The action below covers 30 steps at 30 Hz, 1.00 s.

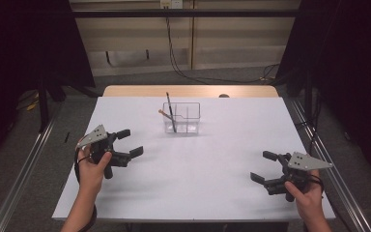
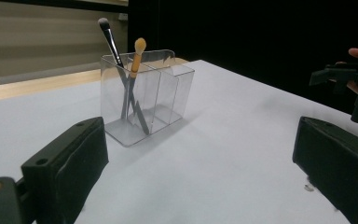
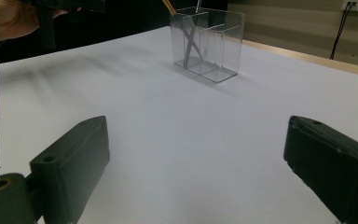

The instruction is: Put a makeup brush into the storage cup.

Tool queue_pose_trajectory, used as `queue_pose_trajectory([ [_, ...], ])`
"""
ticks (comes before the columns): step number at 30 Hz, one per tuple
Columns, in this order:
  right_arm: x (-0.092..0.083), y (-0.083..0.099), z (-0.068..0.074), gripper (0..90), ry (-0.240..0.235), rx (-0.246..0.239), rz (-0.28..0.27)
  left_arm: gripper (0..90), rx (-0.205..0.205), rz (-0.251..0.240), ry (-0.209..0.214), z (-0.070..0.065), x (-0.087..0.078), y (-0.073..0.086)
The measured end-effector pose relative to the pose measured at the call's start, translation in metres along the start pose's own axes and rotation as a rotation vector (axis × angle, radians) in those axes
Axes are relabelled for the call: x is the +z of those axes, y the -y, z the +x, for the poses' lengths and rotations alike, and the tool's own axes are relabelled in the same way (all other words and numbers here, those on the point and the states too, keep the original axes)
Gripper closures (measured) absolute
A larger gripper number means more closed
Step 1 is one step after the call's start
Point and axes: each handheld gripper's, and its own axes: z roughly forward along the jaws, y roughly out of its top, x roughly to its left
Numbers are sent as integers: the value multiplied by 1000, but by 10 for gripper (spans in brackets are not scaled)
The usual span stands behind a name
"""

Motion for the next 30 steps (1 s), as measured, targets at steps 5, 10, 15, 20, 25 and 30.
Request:
queue_pose_trajectory([
  [5,1,0,-1,63,-1,2,0,32,-6,-2,4,0,-5,2],
  [10,1,0,-1,62,-4,4,0,32,-8,-5,1,0,-10,4],
  [15,2,0,-1,62,-8,2,1,32,-8,-7,-1,0,-16,6],
  [20,2,0,-1,62,-8,3,-1,32,-6,-2,4,0,-21,9],
  [25,2,0,-1,62,-6,3,-4,32,-1,-1,-6,-1,-25,12],
  [30,3,0,-1,62,-7,6,-5,32,4,5,-8,0,-31,14],
])
